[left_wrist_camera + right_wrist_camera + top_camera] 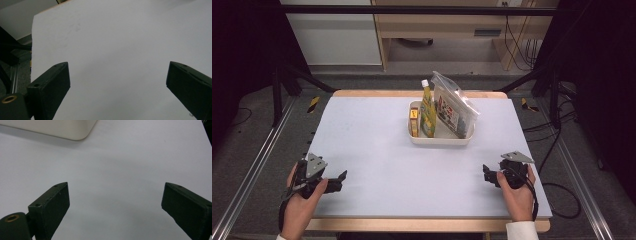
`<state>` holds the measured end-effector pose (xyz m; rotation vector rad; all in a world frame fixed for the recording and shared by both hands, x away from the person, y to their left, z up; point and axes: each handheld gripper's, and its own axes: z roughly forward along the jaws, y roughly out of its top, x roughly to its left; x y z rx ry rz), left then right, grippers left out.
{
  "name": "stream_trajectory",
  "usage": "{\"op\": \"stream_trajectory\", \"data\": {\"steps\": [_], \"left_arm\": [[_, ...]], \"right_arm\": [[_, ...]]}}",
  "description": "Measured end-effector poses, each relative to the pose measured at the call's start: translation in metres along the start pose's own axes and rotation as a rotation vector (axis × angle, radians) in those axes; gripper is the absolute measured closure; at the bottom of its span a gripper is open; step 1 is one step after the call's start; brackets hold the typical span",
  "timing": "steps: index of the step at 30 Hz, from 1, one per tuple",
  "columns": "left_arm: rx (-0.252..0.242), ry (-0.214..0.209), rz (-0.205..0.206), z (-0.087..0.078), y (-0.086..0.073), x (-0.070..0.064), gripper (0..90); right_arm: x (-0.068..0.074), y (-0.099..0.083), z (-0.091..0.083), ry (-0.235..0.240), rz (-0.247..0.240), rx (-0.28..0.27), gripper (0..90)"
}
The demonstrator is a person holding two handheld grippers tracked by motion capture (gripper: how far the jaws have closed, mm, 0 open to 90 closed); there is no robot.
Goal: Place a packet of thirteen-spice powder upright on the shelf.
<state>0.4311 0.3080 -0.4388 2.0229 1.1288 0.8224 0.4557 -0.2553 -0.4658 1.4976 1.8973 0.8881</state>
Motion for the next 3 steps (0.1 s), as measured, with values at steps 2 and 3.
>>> {"op": "stream_trajectory", "data": {"steps": [2,3], "left_arm": [[0.000,-0.001,-0.008,0.0001,-0.0001,0.0006,4.9],[-0.001,-0.002,-0.008,0.0003,0.0000,0.0006,4.9]], "right_arm": [[-0.0002,0.0001,-0.0009,-0.002,0.009,0.000,8.5],[-0.0004,0.0005,-0.0019,-0.004,0.015,-0.009,8.5]]}}
